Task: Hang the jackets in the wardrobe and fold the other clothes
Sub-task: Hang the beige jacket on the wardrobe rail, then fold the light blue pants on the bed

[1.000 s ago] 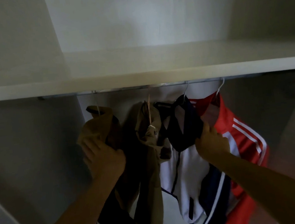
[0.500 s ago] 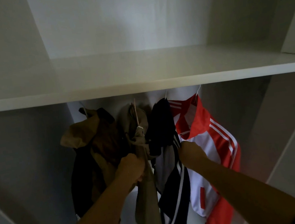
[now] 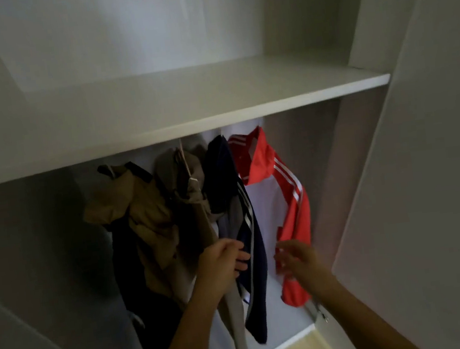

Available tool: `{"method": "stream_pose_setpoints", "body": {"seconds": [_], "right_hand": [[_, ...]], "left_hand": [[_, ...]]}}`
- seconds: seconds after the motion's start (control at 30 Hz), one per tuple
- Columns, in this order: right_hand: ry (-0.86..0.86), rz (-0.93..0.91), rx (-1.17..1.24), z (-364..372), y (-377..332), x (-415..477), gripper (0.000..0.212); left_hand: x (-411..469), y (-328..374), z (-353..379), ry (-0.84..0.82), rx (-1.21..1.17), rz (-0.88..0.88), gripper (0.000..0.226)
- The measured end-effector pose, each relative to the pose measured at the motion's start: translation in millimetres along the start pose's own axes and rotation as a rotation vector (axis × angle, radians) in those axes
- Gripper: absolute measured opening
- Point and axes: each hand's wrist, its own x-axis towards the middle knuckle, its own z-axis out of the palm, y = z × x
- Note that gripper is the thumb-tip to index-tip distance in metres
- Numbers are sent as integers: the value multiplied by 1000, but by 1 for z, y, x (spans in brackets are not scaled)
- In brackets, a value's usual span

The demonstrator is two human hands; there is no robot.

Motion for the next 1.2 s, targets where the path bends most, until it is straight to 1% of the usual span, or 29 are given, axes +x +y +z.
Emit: {"method": "stream_pose_setpoints", "body": {"seconds": [0.07,0.13,0.27,0.4,0.53,0.67,0.8,0.93,1.07,1.2], "right_hand": [[58,68,162,-4,5,-31,14],[117,100,280,-11,12,-63,13],[253,131,385,-33,32,-112,15],[448,210,518,-62,53,-160,18],[627,190,670,-108,66,-215,18],[782,130,745,-158,76,-284,15],[943,96,751,-208,96,-378,13],[1077,93,746,-253,126,-488,15],[1219,100,730,-286,163,-591,17],[1334,135,737,-314,194,-675,18]], "left_hand": [[-18,-6,13,-68,-59,-43,18],[-34,-17,30,-123,-56,-21,17],[-57,-38,66,-287,34,-41,17],[-77,-38,92,-406,63,16,25],[-106,-24,146,-488,75,107,27],[-154,-22,214,-637,95,198,26],[-228,-30,280,-800,131,249,27],[-329,-49,342,-966,120,242,29],[-430,-74,398,-1122,151,244,26],[-520,-87,448,-1297,190,251,24]]}}
